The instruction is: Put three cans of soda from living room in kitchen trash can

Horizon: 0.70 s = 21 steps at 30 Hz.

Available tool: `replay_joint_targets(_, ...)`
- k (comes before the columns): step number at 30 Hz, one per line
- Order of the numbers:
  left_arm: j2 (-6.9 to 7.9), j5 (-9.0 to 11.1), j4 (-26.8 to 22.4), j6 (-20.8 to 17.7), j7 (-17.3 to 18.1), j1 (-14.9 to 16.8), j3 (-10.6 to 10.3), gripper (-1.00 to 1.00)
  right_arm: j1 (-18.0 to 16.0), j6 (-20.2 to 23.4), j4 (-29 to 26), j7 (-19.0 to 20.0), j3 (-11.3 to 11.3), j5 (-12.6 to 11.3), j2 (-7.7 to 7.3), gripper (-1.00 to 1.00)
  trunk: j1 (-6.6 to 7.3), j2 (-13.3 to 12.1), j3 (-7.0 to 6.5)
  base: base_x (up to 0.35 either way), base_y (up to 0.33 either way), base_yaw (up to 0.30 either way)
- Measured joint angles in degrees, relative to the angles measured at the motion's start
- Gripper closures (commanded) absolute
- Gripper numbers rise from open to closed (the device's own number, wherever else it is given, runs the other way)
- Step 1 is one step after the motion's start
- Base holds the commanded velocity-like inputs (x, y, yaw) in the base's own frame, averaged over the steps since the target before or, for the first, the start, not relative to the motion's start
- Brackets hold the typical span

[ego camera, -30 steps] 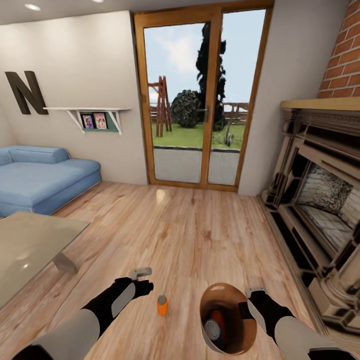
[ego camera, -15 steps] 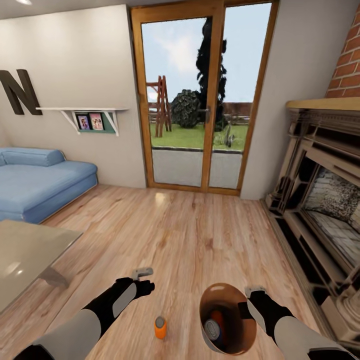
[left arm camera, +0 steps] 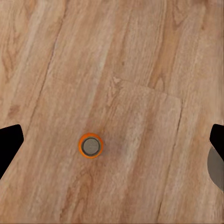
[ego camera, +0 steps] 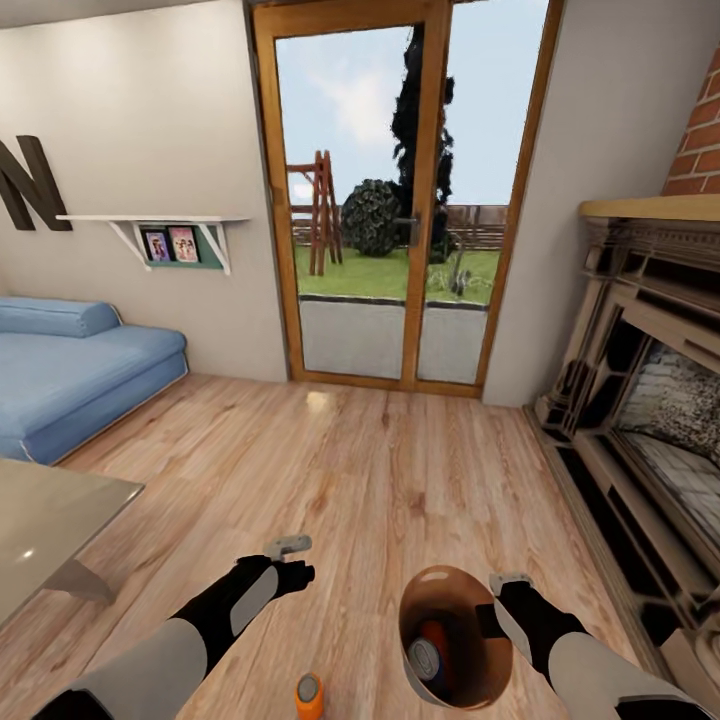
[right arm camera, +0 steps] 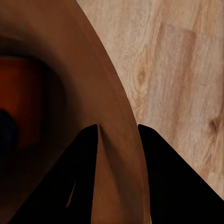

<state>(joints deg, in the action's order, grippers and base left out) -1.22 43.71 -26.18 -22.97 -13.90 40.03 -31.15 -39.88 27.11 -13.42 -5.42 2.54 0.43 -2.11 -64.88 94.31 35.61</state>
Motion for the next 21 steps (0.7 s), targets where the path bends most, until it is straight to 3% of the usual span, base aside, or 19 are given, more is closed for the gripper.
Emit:
replay_joint_targets(9,-0.58,0.0,0.0,0.1,-0.1,0.0,-1.6,-1.00,0.0,0.0,0.0,0.0,0.1,0.0,0.00,1.00,0.00,0.0,0.00,0.035,-0.076,0.000)
replay_joint_targets(21,-0.62,0.0,0.0,0.5,-0.1,0.0,-1.7,-1.00,0.1,0.0,0.0,0.0,0.1,0.1,0.28,1.00,0.00,0.0,0.00,0.287,-0.055,0.000)
